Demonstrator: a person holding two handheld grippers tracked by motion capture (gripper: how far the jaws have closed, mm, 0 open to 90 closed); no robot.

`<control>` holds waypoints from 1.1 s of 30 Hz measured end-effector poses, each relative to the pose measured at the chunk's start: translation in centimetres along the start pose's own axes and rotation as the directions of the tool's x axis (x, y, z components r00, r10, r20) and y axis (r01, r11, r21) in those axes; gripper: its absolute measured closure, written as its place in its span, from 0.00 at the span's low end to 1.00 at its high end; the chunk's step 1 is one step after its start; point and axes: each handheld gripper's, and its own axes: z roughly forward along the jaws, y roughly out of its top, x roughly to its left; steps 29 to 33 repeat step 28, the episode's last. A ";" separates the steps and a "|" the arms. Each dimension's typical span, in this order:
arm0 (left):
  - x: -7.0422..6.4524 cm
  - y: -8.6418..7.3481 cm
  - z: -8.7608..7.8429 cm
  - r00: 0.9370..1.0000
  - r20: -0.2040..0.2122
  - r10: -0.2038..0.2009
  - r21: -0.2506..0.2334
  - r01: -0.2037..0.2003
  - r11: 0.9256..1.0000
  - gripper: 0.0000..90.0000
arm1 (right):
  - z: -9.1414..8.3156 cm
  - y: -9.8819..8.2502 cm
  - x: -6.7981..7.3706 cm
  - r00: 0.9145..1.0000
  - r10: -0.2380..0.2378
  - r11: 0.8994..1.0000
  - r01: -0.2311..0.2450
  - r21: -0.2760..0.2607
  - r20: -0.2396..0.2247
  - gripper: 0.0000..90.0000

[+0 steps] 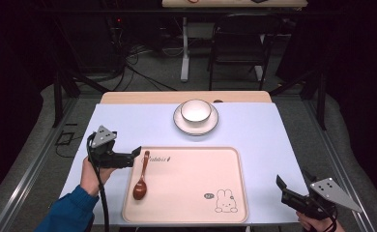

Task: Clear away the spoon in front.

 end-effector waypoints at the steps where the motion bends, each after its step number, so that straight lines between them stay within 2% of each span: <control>1: 0.0 -0.2 -0.3 1.000 0.004 -0.001 -0.005 0.001 1.000 0.00 | 0.0 0.0 0.0 1.000 -0.001 1.000 0.001 0.001 0.000 0.16; 4: -0.1 -0.8 -1.0 0.999 0.044 -0.032 -0.015 0.033 0.999 0.00 | 0.0 0.0 0.0 1.000 -0.002 1.000 0.002 0.001 0.000 0.16; 7: -0.3 -1.6 -1.5 1.000 0.029 -0.012 -0.032 0.013 0.999 0.00 | 0.0 0.0 0.0 1.000 0.000 1.000 0.000 0.000 0.001 0.16; 10: -0.5 -2.5 -2.0 0.999 0.029 -0.015 -0.046 0.016 0.999 0.00 | 0.0 0.0 0.0 1.000 0.000 1.000 0.000 -0.002 0.001 0.16; 17: -0.4 -4.3 -3.0 1.000 0.000 -0.029 -0.075 0.029 0.997 0.00 | 0.0 0.0 0.0 1.000 0.000 1.000 0.000 -0.003 0.001 0.16; 23: -0.3 -5.4 -3.0 0.999 -0.033 -0.042 -0.074 0.039 0.996 0.00 | 0.0 0.0 0.0 1.000 0.001 1.000 -0.001 -0.004 0.002 0.16; 27: -0.1 -6.0 -2.4 0.997 -0.035 -0.063 -0.040 0.062 0.997 0.00 | 0.0 0.0 0.0 1.000 0.001 1.000 -0.001 -0.005 0.002 0.16; 33: -0.1 -6.0 -2.4 0.997 -0.039 -0.062 -0.036 0.061 0.997 0.00 | 0.0 0.0 0.0 1.000 0.001 1.000 -0.001 -0.003 0.001 0.16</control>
